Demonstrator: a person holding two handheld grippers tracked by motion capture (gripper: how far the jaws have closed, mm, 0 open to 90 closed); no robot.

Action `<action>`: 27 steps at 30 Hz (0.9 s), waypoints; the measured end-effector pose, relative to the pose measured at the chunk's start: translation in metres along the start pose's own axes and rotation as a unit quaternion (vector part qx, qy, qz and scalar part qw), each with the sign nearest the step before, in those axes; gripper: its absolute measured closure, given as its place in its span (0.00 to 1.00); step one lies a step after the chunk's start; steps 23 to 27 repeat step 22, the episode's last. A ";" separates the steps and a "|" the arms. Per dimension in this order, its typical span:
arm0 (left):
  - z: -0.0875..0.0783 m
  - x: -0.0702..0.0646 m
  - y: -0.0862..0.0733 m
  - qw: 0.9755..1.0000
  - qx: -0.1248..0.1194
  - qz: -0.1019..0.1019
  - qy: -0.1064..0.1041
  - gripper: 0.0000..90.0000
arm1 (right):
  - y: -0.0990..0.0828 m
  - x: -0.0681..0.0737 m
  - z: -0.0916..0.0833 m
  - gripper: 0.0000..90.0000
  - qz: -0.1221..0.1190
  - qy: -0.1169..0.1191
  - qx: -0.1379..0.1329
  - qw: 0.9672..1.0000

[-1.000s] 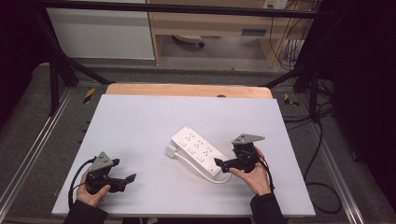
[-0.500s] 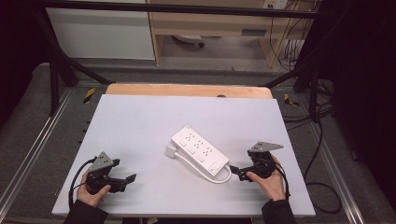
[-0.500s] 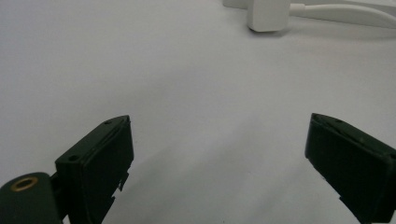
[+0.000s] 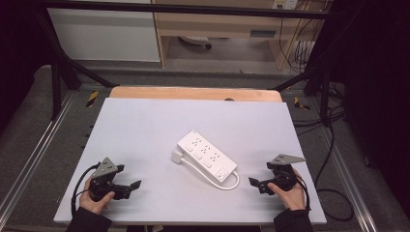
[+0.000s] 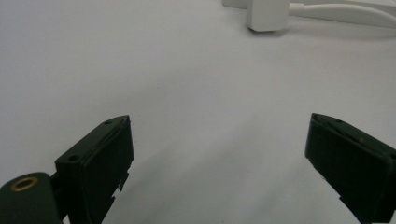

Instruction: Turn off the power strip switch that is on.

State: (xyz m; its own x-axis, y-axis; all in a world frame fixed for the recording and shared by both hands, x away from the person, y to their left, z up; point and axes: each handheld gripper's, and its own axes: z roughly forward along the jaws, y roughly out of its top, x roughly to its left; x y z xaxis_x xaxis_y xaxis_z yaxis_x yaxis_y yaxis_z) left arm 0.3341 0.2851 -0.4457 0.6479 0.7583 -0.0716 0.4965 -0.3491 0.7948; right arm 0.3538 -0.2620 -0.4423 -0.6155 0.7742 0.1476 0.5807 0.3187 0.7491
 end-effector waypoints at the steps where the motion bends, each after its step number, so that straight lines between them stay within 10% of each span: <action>1: 0.000 0.000 0.000 1.000 0.000 0.000 0.000 0.09 | -0.002 -0.001 0.000 0.01 -0.001 0.001 0.000 1.000; 27: 0.001 0.000 0.000 1.000 0.002 0.002 -0.002 0.09 | -0.014 -0.008 -0.005 0.02 -0.002 -0.004 0.002 1.000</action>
